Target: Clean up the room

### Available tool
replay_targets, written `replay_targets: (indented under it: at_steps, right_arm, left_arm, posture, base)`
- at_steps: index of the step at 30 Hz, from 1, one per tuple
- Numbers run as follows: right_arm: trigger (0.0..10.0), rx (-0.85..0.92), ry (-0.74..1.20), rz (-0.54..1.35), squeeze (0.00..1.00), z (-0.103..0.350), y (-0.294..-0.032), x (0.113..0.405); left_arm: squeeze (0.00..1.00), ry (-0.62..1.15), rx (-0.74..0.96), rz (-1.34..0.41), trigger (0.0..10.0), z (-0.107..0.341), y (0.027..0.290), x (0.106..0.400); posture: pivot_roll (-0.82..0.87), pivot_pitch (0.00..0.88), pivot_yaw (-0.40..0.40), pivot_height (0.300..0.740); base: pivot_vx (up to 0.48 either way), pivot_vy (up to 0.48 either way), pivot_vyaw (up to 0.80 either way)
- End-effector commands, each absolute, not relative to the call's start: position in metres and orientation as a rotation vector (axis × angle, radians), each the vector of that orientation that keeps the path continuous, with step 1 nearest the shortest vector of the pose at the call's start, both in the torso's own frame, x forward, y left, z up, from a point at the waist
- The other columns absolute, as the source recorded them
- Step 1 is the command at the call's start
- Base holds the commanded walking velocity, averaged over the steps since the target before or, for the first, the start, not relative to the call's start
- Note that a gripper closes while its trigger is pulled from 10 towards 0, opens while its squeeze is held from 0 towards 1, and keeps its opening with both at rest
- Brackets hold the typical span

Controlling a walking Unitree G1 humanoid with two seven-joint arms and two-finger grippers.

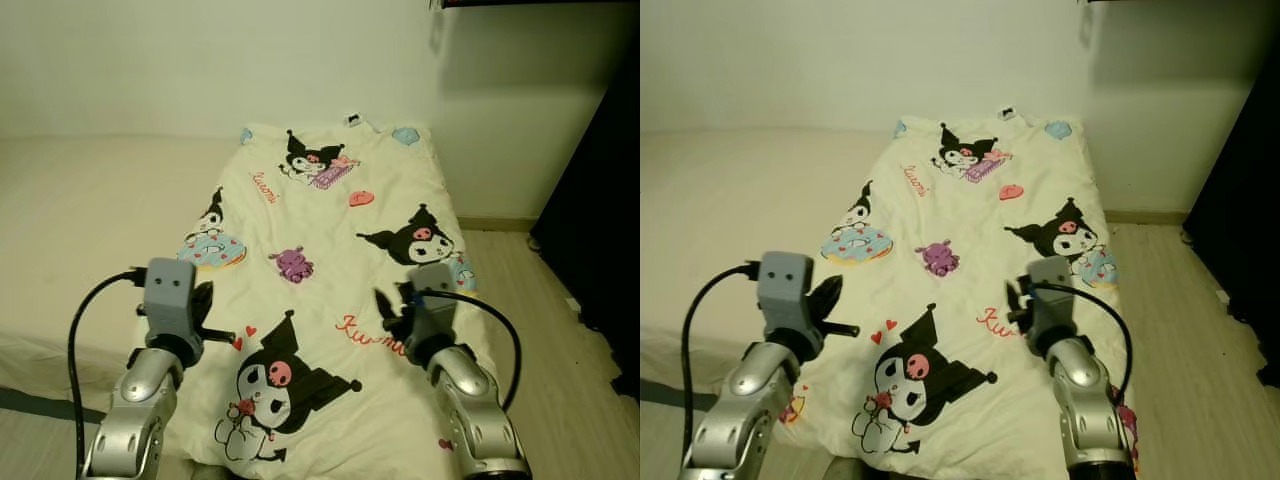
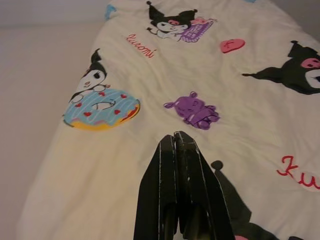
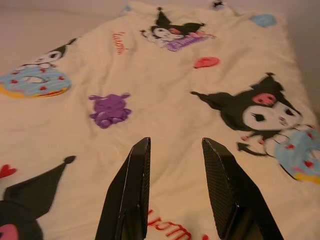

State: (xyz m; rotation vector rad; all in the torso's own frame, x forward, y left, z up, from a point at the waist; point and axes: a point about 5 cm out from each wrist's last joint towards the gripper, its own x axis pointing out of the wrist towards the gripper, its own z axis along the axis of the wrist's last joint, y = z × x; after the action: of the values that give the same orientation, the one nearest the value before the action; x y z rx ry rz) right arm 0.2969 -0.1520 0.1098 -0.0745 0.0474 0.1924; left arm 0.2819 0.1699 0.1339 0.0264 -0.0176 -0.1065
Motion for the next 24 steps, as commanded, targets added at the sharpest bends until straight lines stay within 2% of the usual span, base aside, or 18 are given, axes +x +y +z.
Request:
replay_targets:
  at_steps: [1,24]
  right_arm:
    - [10.0,-0.055,0.05,0.186,0.0,0.105,-0.148,0.295]
    - [10.0,-0.042,0.028,0.2,0.0,0.105,-0.134,0.293]
  left_arm:
    - [0.0,-0.005,0.043,-0.111,10.0,0.129,0.168,0.281]
    - [0.0,-0.021,0.069,-0.093,10.0,0.128,0.169,0.282]
  posture:
    - [-0.1,0.071,0.055,0.612]
    - [-0.1,0.061,0.05,0.702]
  base:
    - [0.0,0.0,0.0]
    - [0.0,0.0,0.0]
